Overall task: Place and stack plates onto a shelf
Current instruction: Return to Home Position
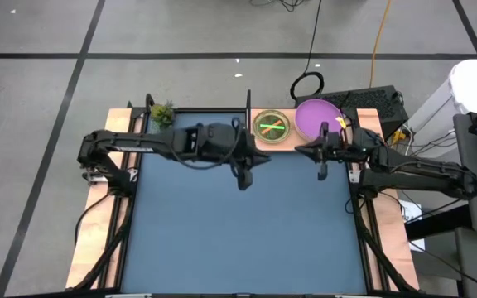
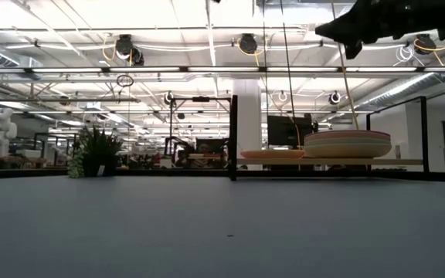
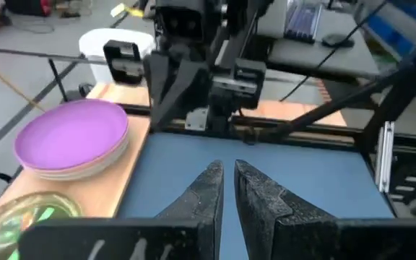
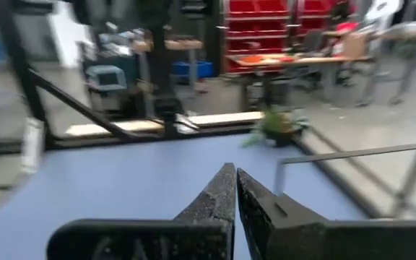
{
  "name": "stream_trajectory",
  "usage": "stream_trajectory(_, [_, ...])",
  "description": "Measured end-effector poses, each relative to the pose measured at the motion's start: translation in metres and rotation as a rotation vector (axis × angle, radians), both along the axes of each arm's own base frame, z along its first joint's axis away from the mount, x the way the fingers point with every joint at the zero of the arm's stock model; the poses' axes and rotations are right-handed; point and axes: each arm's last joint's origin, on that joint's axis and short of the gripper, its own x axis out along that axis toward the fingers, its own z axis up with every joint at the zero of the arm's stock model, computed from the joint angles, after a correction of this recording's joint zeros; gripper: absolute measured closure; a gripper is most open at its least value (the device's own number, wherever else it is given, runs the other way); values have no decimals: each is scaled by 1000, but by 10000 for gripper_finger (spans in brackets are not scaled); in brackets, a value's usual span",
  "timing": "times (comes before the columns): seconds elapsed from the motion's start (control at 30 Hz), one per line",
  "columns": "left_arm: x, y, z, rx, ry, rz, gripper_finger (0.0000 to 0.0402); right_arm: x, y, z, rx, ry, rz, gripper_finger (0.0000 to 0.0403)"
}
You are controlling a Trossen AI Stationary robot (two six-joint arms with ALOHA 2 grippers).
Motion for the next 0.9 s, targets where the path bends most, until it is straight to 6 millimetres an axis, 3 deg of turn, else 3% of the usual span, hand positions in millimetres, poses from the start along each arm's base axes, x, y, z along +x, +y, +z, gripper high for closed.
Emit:
stream_trajectory(0.13, [-8, -5, -26, -14, -98, -7, 362, 1, 2, -2, -103, 39, -44, 403])
stream_trajectory(0.27, [-30, -8, -50, -43, -160, -7, 362, 2, 6, -4, -174, 63, -43, 403])
stream_trajectory(0.53, [-93, -19, -89, -77, -235, 36, 362, -3, 17, -15, -241, 109, -21, 403])
stream_trajectory(0.73, [-135, -20, -116, -57, -120, 31, 362, -8, 22, -37, -319, 87, -3, 403])
stream_trajectory(0.9, [-151, -19, -124, -79, -27, 49, 362, -13, 23, -59, -344, 52, -5, 403])
